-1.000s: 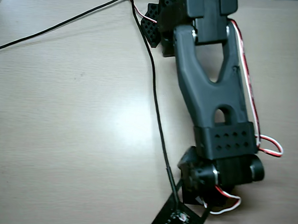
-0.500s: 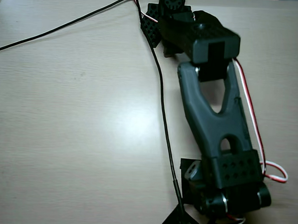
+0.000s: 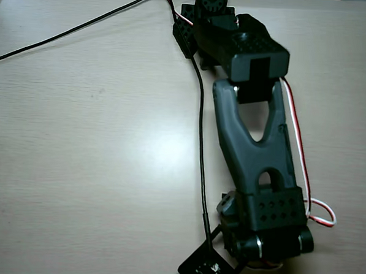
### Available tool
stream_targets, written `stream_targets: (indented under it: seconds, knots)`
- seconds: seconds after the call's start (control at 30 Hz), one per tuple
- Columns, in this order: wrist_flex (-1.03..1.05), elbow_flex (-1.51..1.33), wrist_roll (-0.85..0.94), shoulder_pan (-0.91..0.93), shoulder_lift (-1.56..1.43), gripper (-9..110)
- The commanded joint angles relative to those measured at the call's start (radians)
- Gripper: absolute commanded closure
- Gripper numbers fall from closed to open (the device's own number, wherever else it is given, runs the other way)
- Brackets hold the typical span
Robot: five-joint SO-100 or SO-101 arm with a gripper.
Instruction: Grasp a tape and put it in the target area.
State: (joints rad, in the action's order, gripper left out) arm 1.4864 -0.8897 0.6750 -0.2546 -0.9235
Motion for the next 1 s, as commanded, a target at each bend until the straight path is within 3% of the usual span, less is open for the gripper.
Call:
stream_targets:
  seconds: [0.0,0.27,0.67,0.97]
  knots:
    - [-0.04,-0.071,0.008,-0.005,-0.092,101]
    - [-0.064,-0.098,-0.003,-0.023,-0.112,101]
    - [-0.064,-0.081,-0.003,-0.031,-0.11,91]
    - [0.038,0.003,-0.005,-0.031,-0.244,87]
